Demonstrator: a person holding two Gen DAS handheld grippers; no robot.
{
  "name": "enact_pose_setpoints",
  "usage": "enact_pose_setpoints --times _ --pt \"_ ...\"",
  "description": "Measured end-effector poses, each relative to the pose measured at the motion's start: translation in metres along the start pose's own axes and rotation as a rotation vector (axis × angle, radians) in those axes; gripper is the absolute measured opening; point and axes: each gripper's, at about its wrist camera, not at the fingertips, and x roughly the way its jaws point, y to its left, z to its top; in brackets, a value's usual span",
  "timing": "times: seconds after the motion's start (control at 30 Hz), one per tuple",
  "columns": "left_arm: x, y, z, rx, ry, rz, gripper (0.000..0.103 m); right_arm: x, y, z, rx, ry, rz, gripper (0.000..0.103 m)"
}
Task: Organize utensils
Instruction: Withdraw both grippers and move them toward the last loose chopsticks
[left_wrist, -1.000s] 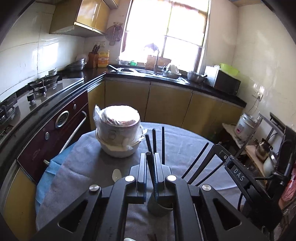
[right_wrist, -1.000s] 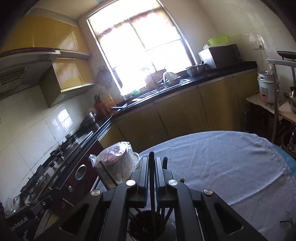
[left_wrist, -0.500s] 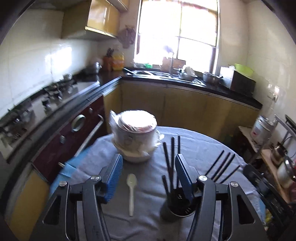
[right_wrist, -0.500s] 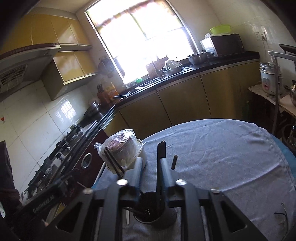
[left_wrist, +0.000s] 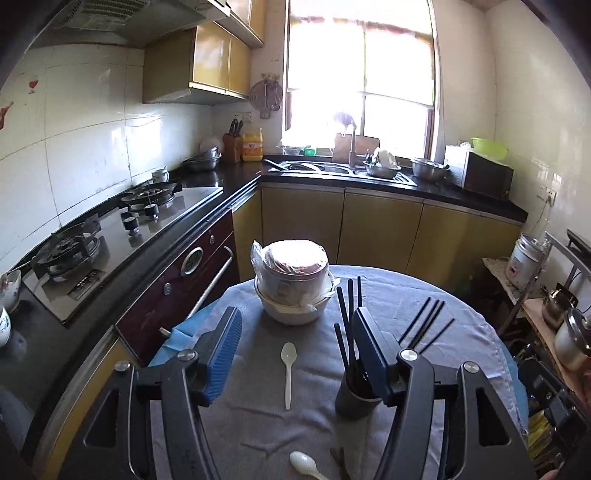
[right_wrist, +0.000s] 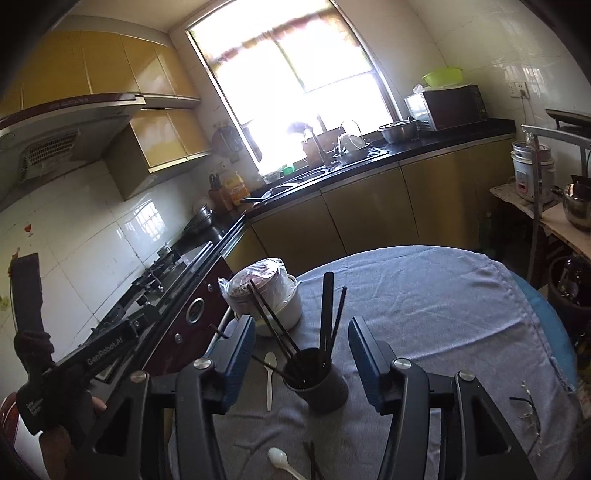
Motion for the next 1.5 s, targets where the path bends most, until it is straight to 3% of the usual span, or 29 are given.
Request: enact_pose_setpoints --times 0.17,0.37,0.5,0.6,0.87,1.17,1.5 --pt "-0.024 0.0 -0.012 0.019 -0.007 0.001 0.064 -0.032 0.006 -0.013 -0.029 0.002 -0.021 0.055" --pt "-0.041 0.01 -0.036 -0.008 0.037 -0.02 0.064 -0.058 0.002 -0.03 -0.013 0.024 -0.003 0.057" --pt "-0.041 0.017 -0.069 -0.063 0.089 -0.042 0.064 -0.063 0.0 -0.041 -0.025 0.051 -0.001 0.057" --pt "-0.035 0.012 -0.08 -0.039 0.129 -0.036 0.064 -0.065 0.0 -0.049 -0.043 0.077 0.012 0.057" --pt "-0.04 0.019 -0.091 -0.023 0.128 -0.018 0.064 -0.067 -0.002 -0.05 -0.038 0.082 0.011 0.057" --pt "-0.026 0.037 -0.126 -0.06 0.215 -0.02 0.064 -0.058 -0.007 -0.069 -0.07 0.122 0.023 0.057" --pt "0.012 0.036 -0.159 -0.061 0.32 -0.046 0.064 0.0 -0.03 -0.108 -0.06 0.297 0.067 0.057"
